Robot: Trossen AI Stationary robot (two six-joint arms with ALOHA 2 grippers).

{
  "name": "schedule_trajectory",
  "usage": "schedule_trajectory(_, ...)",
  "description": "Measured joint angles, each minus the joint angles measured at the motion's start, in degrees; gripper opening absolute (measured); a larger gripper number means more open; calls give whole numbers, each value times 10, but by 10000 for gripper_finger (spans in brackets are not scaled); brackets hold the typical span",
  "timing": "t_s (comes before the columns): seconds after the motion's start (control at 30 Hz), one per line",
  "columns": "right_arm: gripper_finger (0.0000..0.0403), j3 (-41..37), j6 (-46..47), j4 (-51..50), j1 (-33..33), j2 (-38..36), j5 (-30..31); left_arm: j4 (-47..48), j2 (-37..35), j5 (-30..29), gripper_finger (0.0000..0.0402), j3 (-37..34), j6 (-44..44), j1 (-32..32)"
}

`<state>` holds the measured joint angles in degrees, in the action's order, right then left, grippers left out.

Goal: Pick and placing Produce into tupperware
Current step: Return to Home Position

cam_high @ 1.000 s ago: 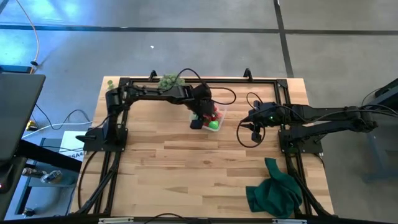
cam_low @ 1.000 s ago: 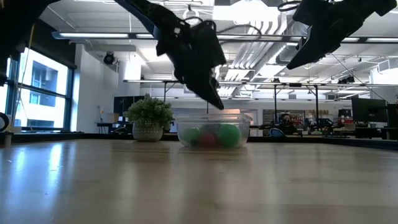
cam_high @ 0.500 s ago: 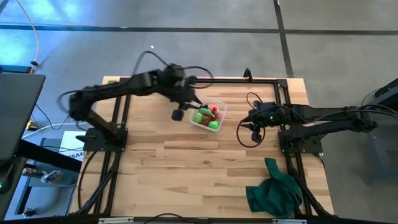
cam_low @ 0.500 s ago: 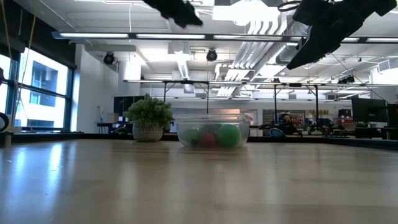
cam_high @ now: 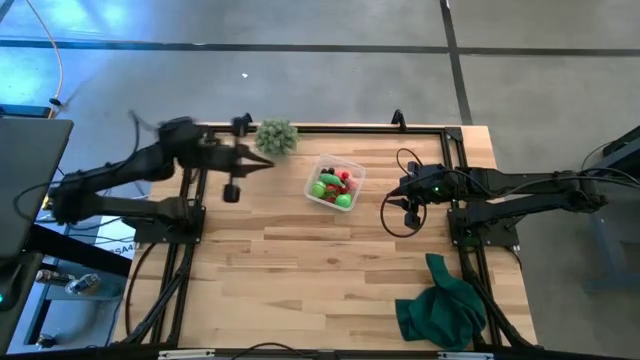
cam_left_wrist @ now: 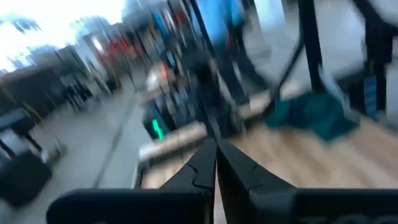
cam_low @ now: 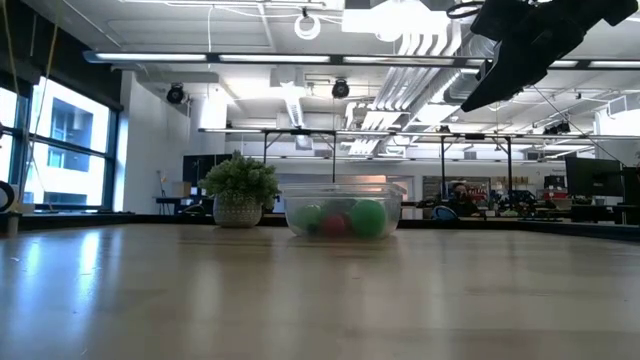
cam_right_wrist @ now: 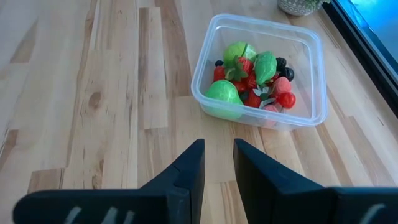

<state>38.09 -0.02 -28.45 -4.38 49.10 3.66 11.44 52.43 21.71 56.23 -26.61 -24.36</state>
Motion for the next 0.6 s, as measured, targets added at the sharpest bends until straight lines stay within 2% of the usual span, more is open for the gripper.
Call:
schedule_trajectory(0.17, 75, 0, 0, 0, 0, 0, 2, -151, -108, 2, 10, -87, 75, 0)
schedule_trajectory(0.43, 75, 0, 0, 0, 0, 0, 2, -189, -236, -3, 2, -145, 108, 0)
schedule_trajectory(0.6, 75, 0, 0, 0, 0, 0, 2, -186, -326, -3, 1, -213, 135, 0)
